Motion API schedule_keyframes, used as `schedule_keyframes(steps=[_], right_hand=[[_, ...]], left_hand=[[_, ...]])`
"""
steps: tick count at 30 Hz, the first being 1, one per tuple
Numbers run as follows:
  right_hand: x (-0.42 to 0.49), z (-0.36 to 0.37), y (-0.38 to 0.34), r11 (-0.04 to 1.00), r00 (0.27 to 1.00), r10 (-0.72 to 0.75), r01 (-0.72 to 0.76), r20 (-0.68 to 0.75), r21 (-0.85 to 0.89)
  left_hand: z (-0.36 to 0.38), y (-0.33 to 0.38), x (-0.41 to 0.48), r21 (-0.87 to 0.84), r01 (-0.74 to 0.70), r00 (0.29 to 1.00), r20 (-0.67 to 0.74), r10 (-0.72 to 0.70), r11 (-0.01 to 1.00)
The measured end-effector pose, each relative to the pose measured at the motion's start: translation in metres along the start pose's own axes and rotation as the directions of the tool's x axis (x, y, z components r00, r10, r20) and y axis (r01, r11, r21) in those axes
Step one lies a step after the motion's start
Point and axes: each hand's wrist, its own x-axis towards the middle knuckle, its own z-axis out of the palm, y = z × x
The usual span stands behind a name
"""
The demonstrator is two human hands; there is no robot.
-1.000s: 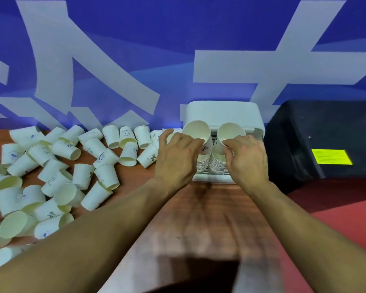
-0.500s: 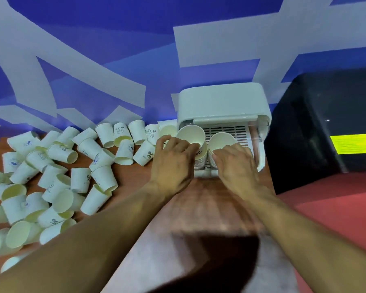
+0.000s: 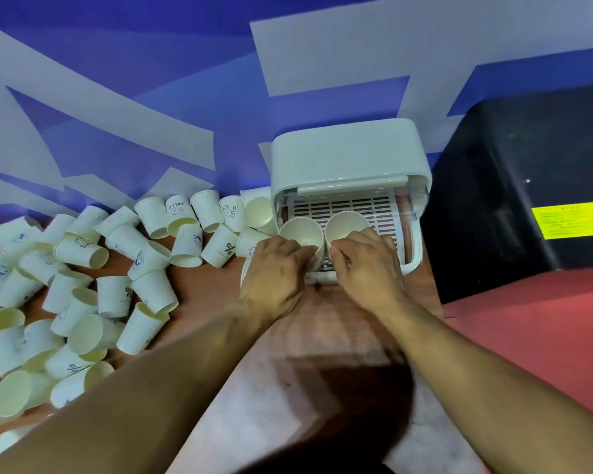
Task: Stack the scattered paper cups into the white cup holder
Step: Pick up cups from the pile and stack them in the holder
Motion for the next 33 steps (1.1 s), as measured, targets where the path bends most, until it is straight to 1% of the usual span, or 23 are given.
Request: schedule_keyframes(steps=[2, 7, 11, 12, 13, 15, 17, 18, 20, 23, 27, 29, 33], right_hand=[[0.000, 0.000, -0.001, 1.000, 1.000, 0.010, -0.011, 0.003, 0.009], [0.003, 0.000, -0.003, 0.999, 0.999, 0.045, -0.045, 0.023, 0.008], [0.003, -0.003, -0.008, 0.998, 0.998, 0.044, -0.041, 0.055, -0.044], [0.003, -0.004, -0.009, 0.998, 0.997, 0.040, -0.037, 0.063, -0.047], [0.003, -0.005, -0.010, 0.999, 0.997, 0.035, -0.033, 0.068, -0.042], [0.002, -0.008, -0.012, 0.999, 0.999, 0.028, -0.026, 0.046, -0.023], [-0.001, -0.010, -0.014, 1.000, 1.000, 0.018, -0.018, -0.025, -0.013], [-0.003, -0.011, -0.017, 1.000, 0.998, 0.016, -0.018, -0.068, -0.015], [-0.006, -0.013, -0.028, 1.000, 0.988, 0.005, -0.006, -0.156, -0.002], [-0.012, -0.011, -0.050, 0.995, 0.971, -0.069, 0.082, -0.227, 0.052], [-0.022, 0.007, -0.083, 0.967, 0.948, -0.210, 0.237, -0.239, 0.091], [-0.025, 0.020, -0.100, 0.958, 0.949, -0.254, 0.273, -0.188, 0.086], [-0.023, 0.044, -0.127, 0.947, 0.950, -0.311, 0.312, -0.034, 0.071]], left_hand=[[0.001, -0.001, 0.002, -0.004, 0.020, 1.000, 0.004, -0.020, 1.000], [0.001, 0.003, 0.007, 0.046, 0.080, 0.997, 0.003, -0.081, 0.996], [-0.004, 0.004, 0.005, 0.109, 0.049, 0.995, 0.079, -0.058, 0.993], [-0.004, 0.003, 0.003, 0.087, 0.042, 0.995, 0.087, -0.050, 0.995], [-0.003, 0.002, 0.000, 0.029, 0.049, 0.996, 0.068, -0.051, 0.998], [0.002, -0.002, -0.008, -0.099, 0.050, 0.997, -0.061, -0.056, 0.994], [0.004, -0.009, -0.018, -0.128, 0.043, 0.978, -0.198, -0.068, 0.991], [0.003, -0.013, -0.023, -0.125, 0.057, 0.968, -0.235, -0.086, 0.990], [-0.002, -0.021, -0.036, -0.134, 0.117, 0.953, -0.263, -0.149, 0.984], [-0.002, -0.040, -0.059, -0.169, 0.221, 0.936, -0.240, -0.257, 0.961], [0.002, -0.065, -0.089, -0.229, 0.320, 0.913, -0.185, -0.364, 0.919], [0.001, -0.076, -0.100, -0.269, 0.350, 0.908, -0.140, -0.396, 0.897], [-0.002, -0.098, -0.108, -0.324, 0.388, 0.902, -0.061, -0.428, 0.863]])
